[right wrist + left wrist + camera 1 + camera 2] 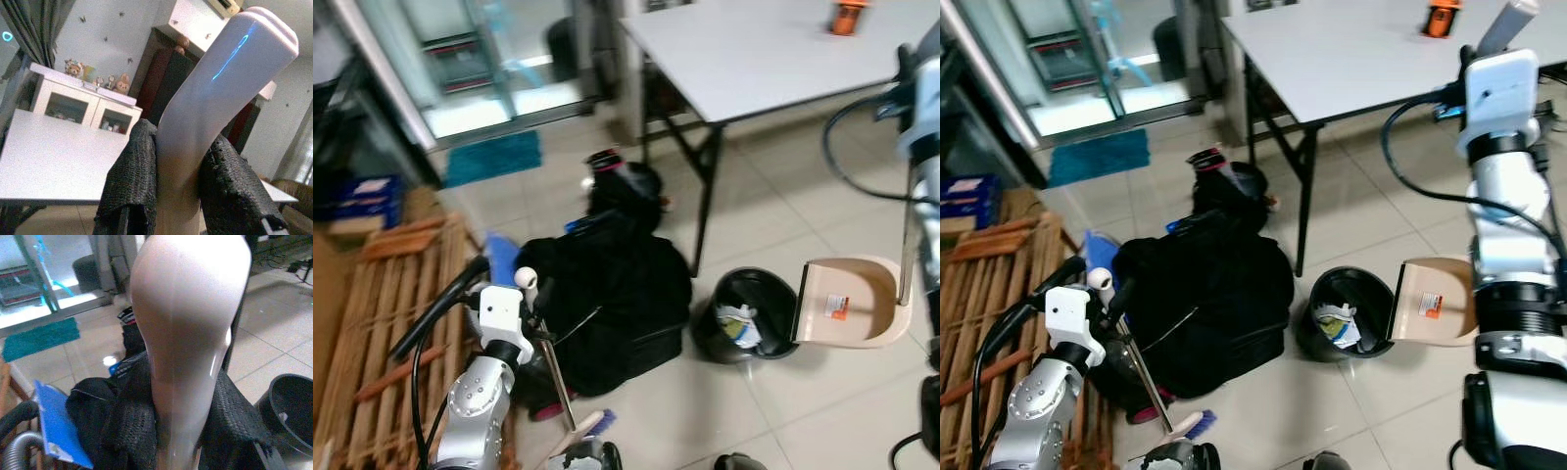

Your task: Sweep floor

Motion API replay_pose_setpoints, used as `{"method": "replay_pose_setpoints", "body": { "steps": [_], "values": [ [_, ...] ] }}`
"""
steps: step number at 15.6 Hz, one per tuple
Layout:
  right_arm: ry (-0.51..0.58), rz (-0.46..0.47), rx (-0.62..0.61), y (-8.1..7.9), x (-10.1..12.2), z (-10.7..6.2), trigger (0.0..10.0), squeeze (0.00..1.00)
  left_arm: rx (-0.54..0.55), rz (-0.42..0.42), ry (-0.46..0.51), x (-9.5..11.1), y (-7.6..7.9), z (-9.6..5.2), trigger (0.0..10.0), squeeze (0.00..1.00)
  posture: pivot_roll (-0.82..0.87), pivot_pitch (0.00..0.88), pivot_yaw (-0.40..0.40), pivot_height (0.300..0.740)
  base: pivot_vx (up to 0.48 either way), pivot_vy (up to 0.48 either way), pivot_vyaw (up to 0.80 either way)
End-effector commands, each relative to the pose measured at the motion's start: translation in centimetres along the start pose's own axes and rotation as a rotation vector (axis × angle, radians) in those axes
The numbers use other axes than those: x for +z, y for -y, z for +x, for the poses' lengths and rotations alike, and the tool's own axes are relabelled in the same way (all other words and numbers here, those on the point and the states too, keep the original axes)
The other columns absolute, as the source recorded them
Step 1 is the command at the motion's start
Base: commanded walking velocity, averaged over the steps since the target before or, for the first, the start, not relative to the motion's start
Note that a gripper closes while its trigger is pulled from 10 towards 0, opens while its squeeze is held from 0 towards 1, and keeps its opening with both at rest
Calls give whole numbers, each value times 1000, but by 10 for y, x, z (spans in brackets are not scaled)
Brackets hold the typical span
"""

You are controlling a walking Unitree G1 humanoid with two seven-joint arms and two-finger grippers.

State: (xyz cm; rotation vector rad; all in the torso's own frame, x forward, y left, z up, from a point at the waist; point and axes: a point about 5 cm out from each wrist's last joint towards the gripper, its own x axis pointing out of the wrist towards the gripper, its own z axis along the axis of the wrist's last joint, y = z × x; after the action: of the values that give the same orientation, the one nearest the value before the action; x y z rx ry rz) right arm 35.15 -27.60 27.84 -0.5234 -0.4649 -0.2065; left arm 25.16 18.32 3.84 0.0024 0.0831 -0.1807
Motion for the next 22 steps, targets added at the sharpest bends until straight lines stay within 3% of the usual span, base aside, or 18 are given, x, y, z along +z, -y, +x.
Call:
{"method": "replay_pose_setpoints", "body": {
  "steps": [1, 2, 4, 5, 6, 8, 10, 12, 13, 14, 16, 18, 19, 22],
  "values": [
    [64, 11, 1, 10, 23, 7, 10000, 0, -5, -4, -17, -3, -2, -5, 10000, 0, 96, 76, 116, 740, 0, 0, 0],
    [86, 78, -33, 21, 35, 8, 10000, 0, -9, -1, -19, -4, -2, -6, 10000, 0, 89, 77, 119, 740, 0, 0, 0],
    [114, 125, -83, 42, 52, 11, 10000, 0, -14, 6, -23, -4, -2, -8, 10000, 0, 81, 77, 119, 740, 0, 0, 0],
    [121, 133, -106, 53, 57, 13, 10000, 0, -23, 28, 73, 61, 0, 7, 10000, 0, 85, 74, 111, 740, 0, 0, 0],
    [120, 115, -114, 60, 61, 12, 10000, 0, -18, 33, 93, 77, 1, 9, 10000, 0, 85, 72, 108, 740, 0, 0, 0],
    [93, 34, -90, 71, 64, 8, 10000, 0, -18, 28, 80, 74, -2, 12, 10000, 0, 75, 66, 104, 740, 0, 0, 0],
    [-47, 12, 15, 57, 45, -14, 10000, 0, -30, 21, 37, 77, 3, 10, 10000, 0, 60, 60, 98, 740, 0, 0, 0],
    [-145, -80, -42, 63, 32, -38, 10000, 0, -40, 3, 54, 85, 8, 14, 10000, 0, 43, 55, 102, 740, 0, 0, -347],
    [-190, -68, -98, 66, 25, -56, 10000, 0, -54, -19, 94, 93, 14, 19, 10000, 0, 36, 53, 101, 740, 0, 0, -800],
    [-215, -33, -119, 59, 19, -70, 10000, 0, -63, -37, 111, 98, 19, 22, 10000, 0, 34, 49, 99, 740, 0, 0, -800],
    [-290, 80, -141, 20, -6, -108, 10000, 0, -102, -72, 103, 101, 31, 24, 10000, 0, 34, 40, 88, 740, 0, 0, -800],
    [-308, 125, -158, 3, -13, -119, 10000, 0, -98, -48, 65, 95, 30, 22, 10000, 0, 40, 39, 85, 740, 0, 0, -800],
    [-330, 159, -148, -19, -20, -127, 10000, 0, -117, 3, 39, 89, 28, 16, 10000, 0, 46, 32, 79, 740, 0, 0, -800],
    [-317, 157, -31, -58, -25, -133, 10000, 0, -152, 42, -1, 84, 26, 4, 10000, 0, 78, 37, 33, 740, 0, 0, -800]
  ]
}}
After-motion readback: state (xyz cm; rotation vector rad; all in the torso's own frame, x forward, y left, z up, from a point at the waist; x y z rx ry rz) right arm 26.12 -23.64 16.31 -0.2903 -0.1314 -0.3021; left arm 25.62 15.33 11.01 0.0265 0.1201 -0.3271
